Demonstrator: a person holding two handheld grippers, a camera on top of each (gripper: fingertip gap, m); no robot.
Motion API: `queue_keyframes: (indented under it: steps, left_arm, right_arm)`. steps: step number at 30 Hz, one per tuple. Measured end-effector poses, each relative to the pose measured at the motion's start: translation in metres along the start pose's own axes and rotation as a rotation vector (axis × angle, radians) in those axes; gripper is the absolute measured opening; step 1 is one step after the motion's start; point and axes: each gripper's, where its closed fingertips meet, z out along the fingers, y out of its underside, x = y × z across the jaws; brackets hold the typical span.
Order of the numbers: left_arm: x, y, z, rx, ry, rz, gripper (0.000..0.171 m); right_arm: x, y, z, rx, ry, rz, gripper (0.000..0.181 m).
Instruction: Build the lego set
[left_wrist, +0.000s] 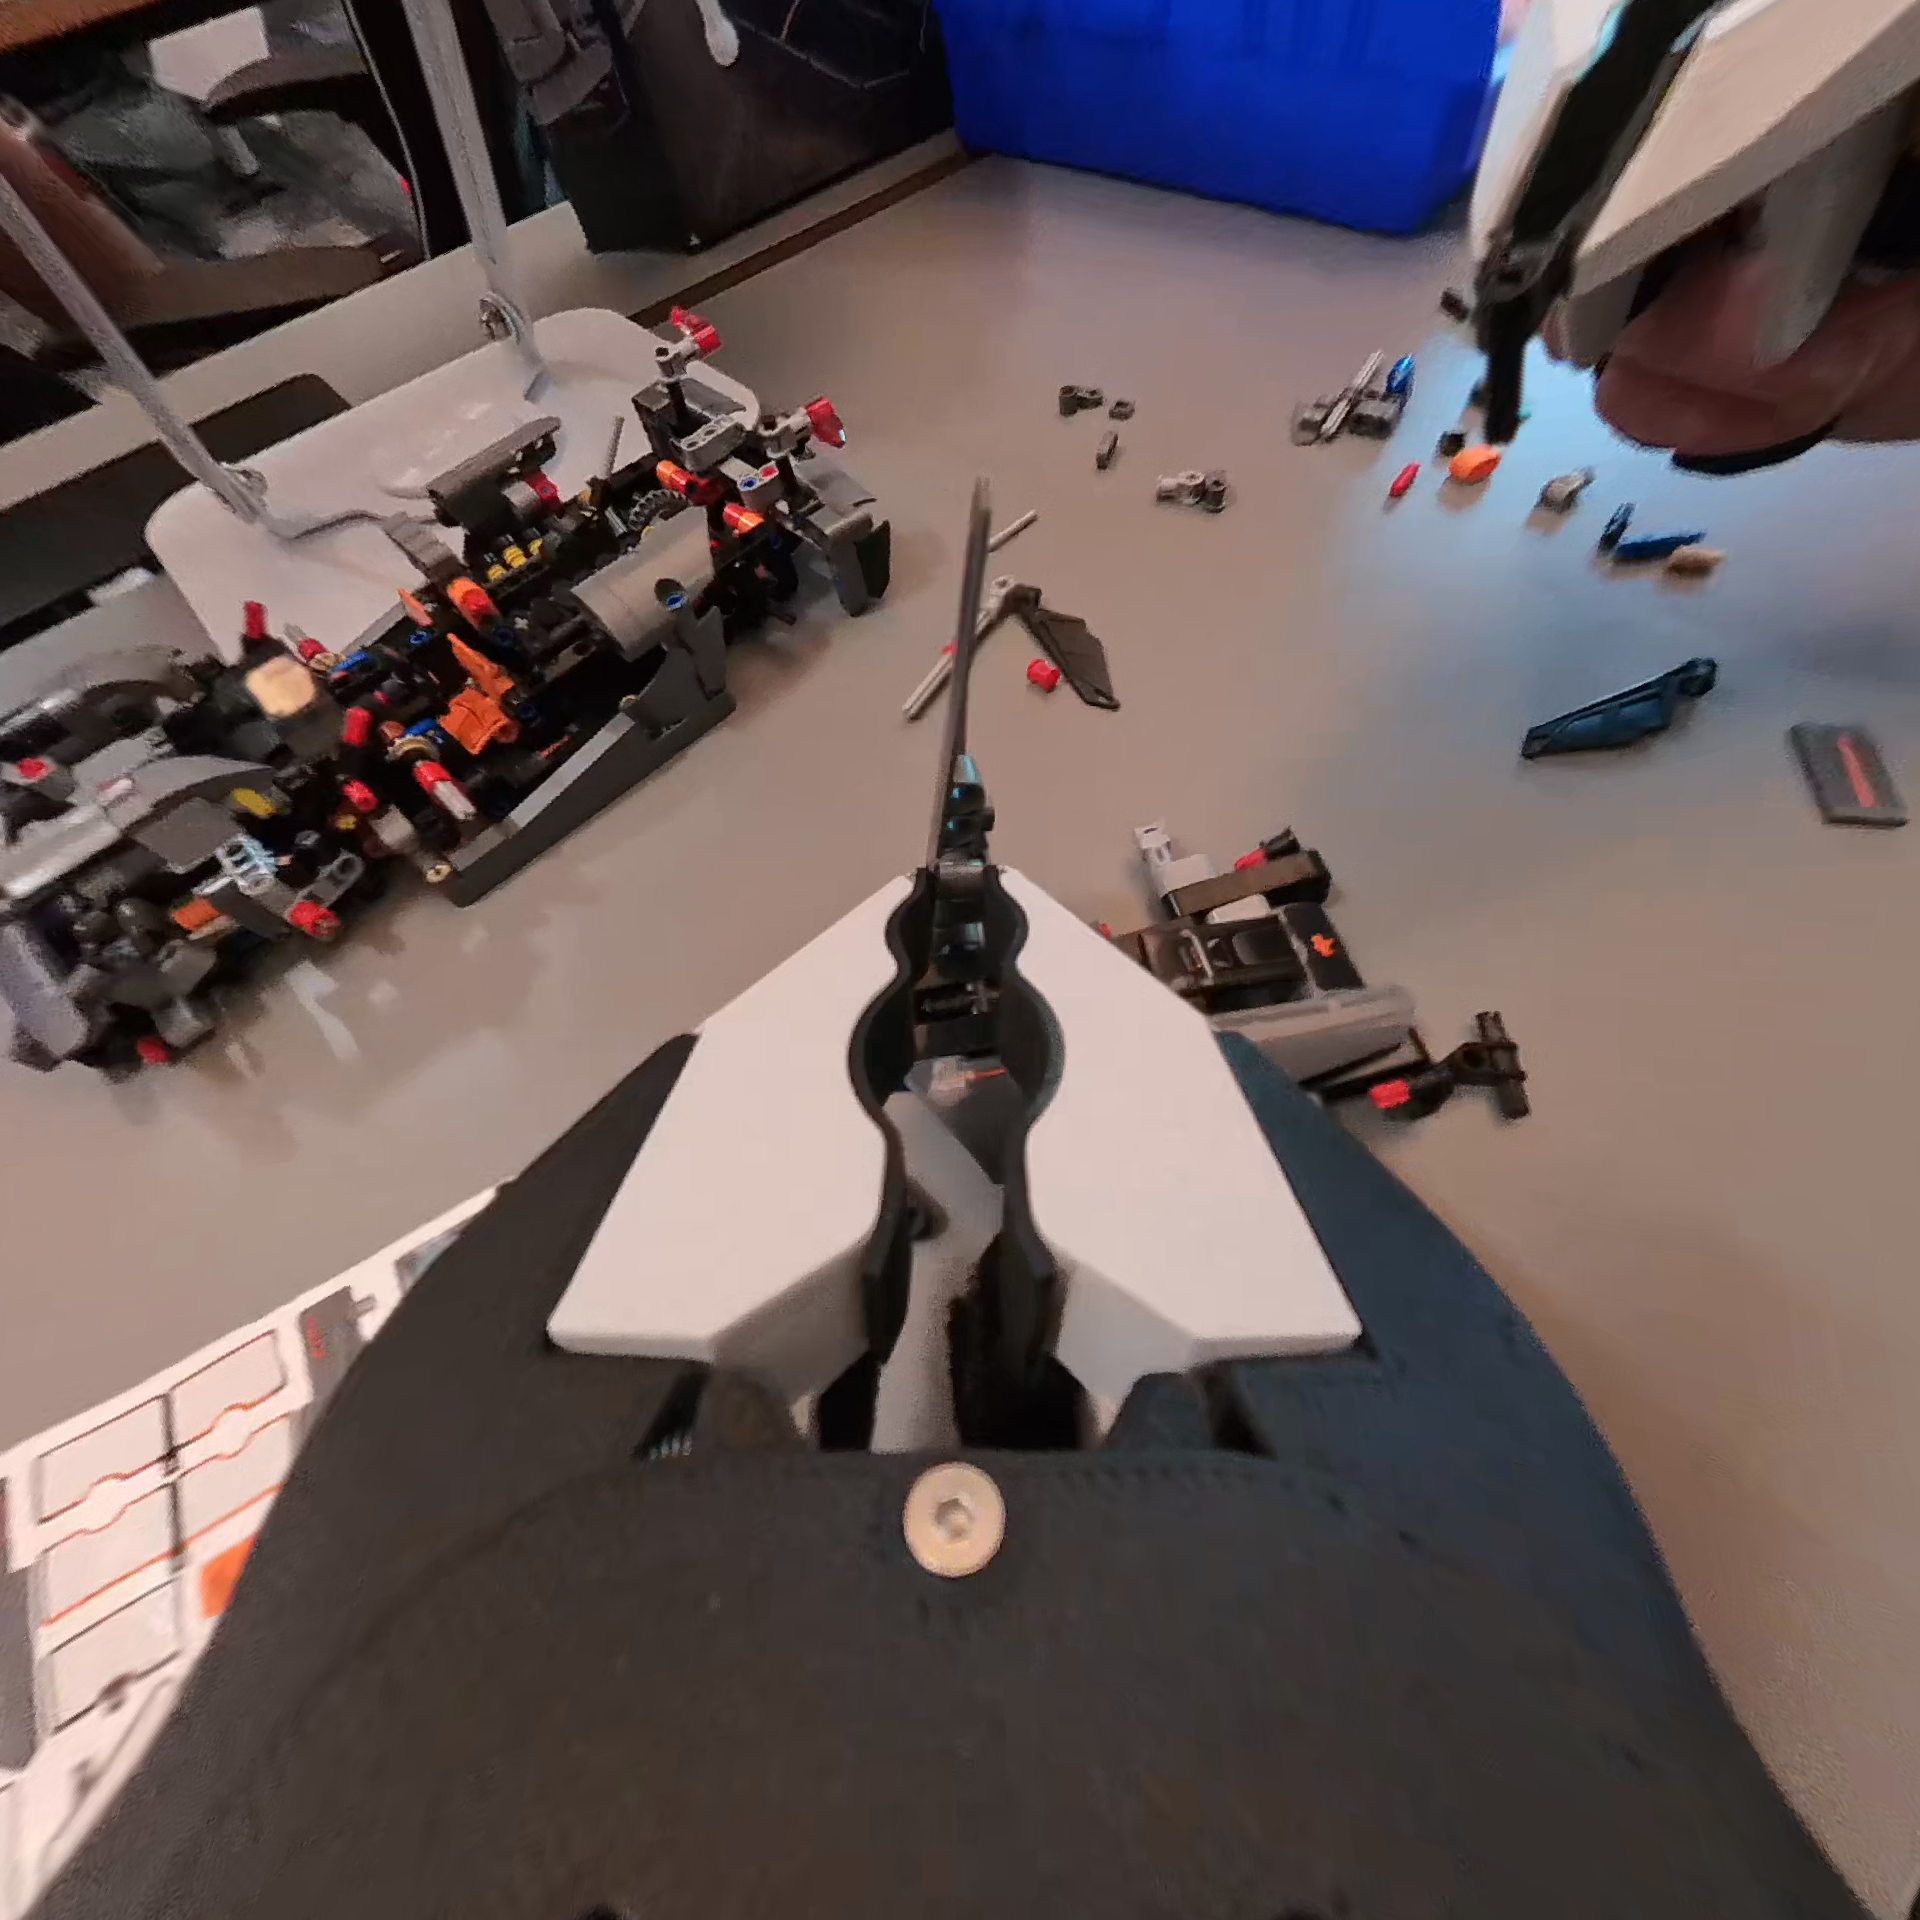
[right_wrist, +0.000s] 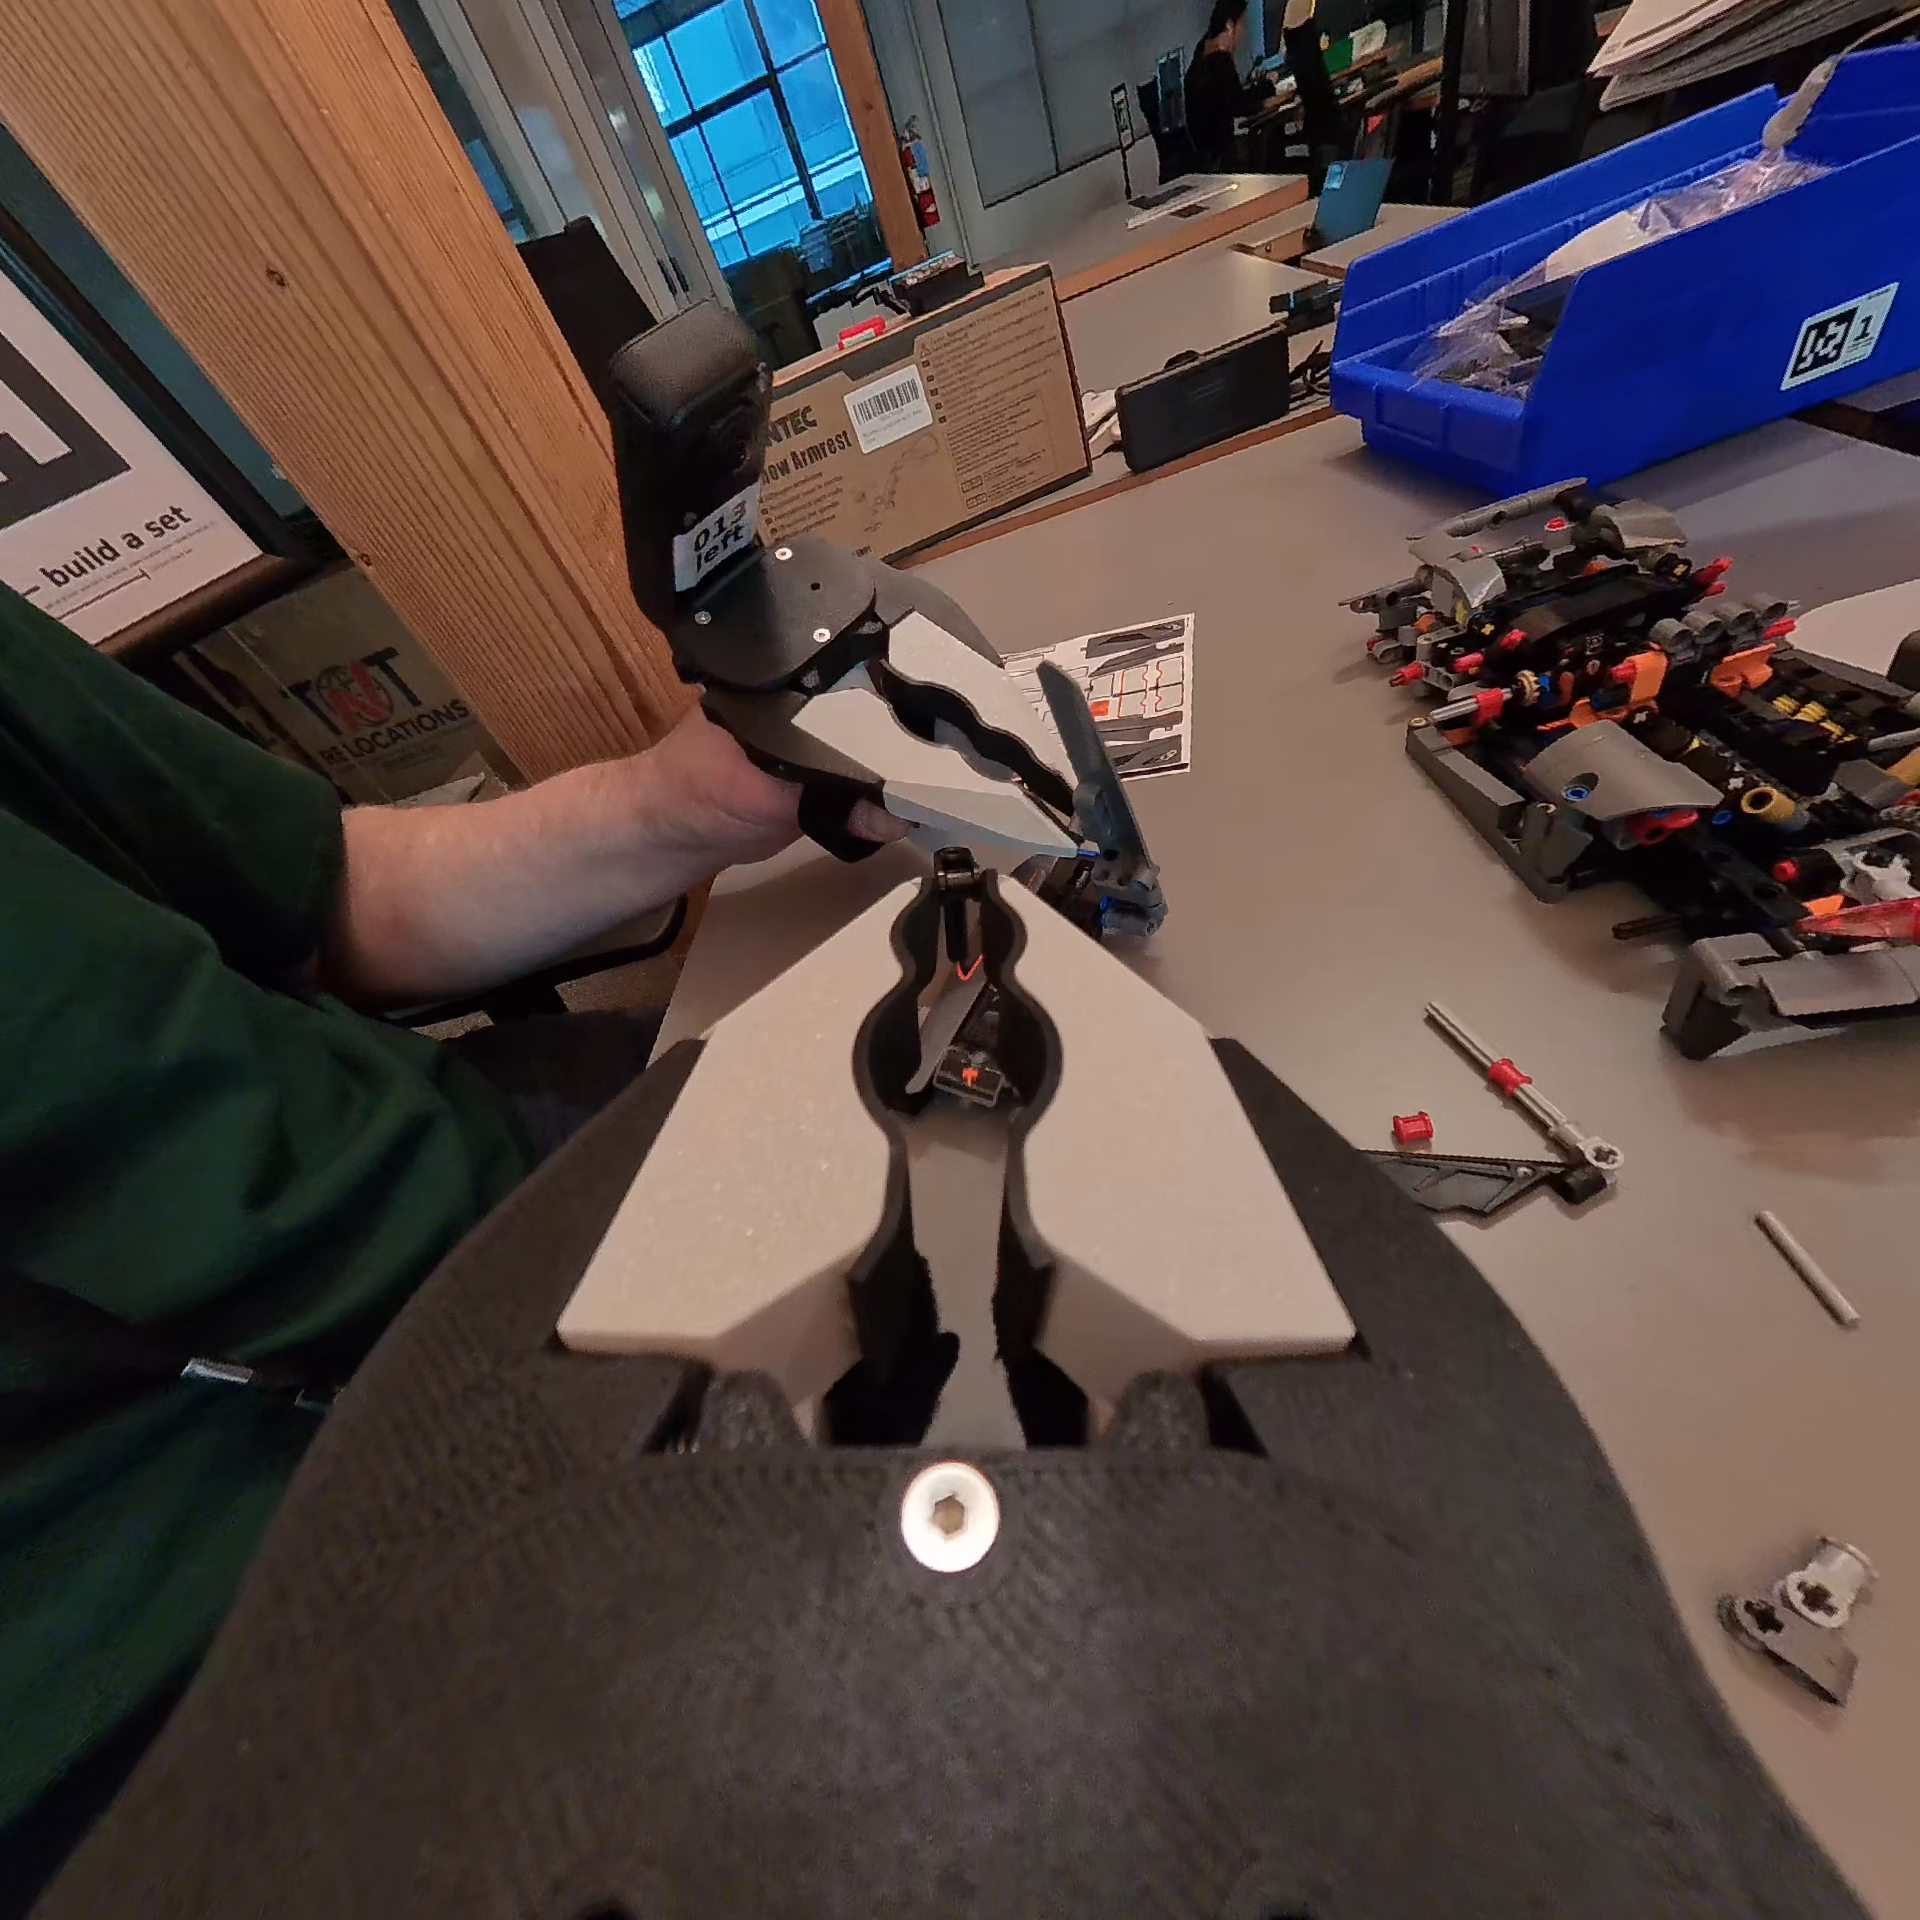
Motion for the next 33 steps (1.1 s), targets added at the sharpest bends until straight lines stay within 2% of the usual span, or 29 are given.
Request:
queue_keyframes:
  steps: [7,13,16,21,24,29,33]
  left_arm:
    - [0.006,-0.005,0.003,0.062,0.08,-0.138,0.006]
    - [0.01,-0.006,0.006,0.062,0.096,-0.138,0.007]
    - [0.01,-0.007,0.001,0.063,0.109,-0.142,0.021]
    - [0.008,-0.024,-0.016,0.086,0.114,-0.097,0.037]
    - [0.01,-0.037,-0.018,0.078,0.11,-0.049,0.038]
    - [0.016,-0.046,-0.006,0.036,0.116,0.025,0.029]
    - [0.012,-0.044,0.001,-0.008,0.095,0.063,0.011]
  right_arm:
    - [0.003,0.008,0.005,-0.042,0.017,-0.016,0.005]
    - [-0.002,0.026,0.023,-0.132,0.022,-0.065,0.005]
    - [-0.002,0.026,0.022,-0.127,0.017,-0.054,0.005]
    - [0.001,0.022,0.018,-0.107,0.02,-0.038,0.005]
    - [0.001,0.028,0.022,-0.137,0.027,-0.046,0.005]
    - [-0.001,0.047,0.037,-0.232,0.04,-0.099,0.005]
    - [0.001,0.064,0.049,-0.317,0.066,-0.132,0.005]
